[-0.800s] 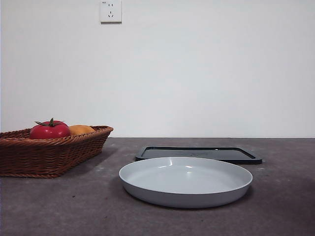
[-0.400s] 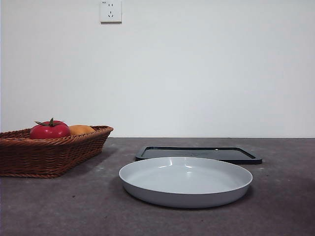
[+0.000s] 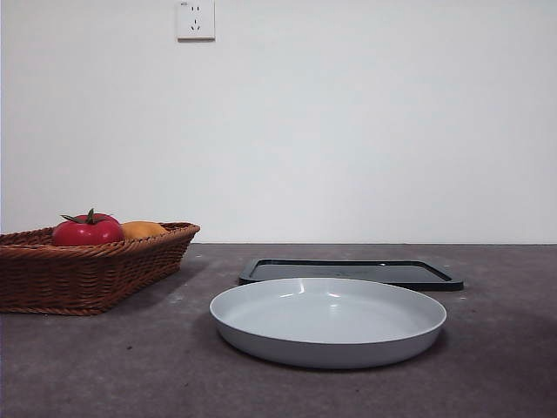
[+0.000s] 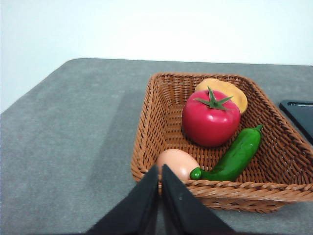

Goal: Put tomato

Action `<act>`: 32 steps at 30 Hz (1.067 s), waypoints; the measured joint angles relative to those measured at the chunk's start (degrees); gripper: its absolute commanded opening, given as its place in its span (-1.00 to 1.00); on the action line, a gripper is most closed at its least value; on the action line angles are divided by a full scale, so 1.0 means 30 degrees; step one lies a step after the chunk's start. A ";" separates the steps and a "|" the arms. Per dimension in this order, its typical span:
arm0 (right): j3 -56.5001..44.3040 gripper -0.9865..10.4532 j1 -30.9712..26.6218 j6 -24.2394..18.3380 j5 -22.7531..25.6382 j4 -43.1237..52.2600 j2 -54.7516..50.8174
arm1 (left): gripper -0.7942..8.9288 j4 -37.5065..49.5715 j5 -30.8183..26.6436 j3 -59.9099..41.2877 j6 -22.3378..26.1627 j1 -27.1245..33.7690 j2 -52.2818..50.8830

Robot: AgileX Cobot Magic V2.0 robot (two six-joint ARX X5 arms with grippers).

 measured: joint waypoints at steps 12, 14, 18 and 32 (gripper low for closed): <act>0.3745 -0.82 0.0000 0.3060 -0.0007 -0.0721 0.0262 | -0.82 -0.0291 0.0000 0.2667 -0.1829 0.0000 0.0947; 0.4692 -0.82 0.0000 0.3279 -0.0189 -0.1421 0.0707 | -0.82 -0.0328 0.0000 0.3359 -0.1880 0.0000 0.1596; 0.6739 -0.82 0.0000 0.3381 -0.1253 -0.2667 0.2018 | -0.82 -0.0364 0.0000 0.5020 -0.1902 0.0000 0.3271; 1.4571 -0.82 0.0000 0.3512 -0.2951 -0.6098 0.7803 | -0.82 -0.4481 0.0066 1.4156 -0.1931 -0.0007 0.9763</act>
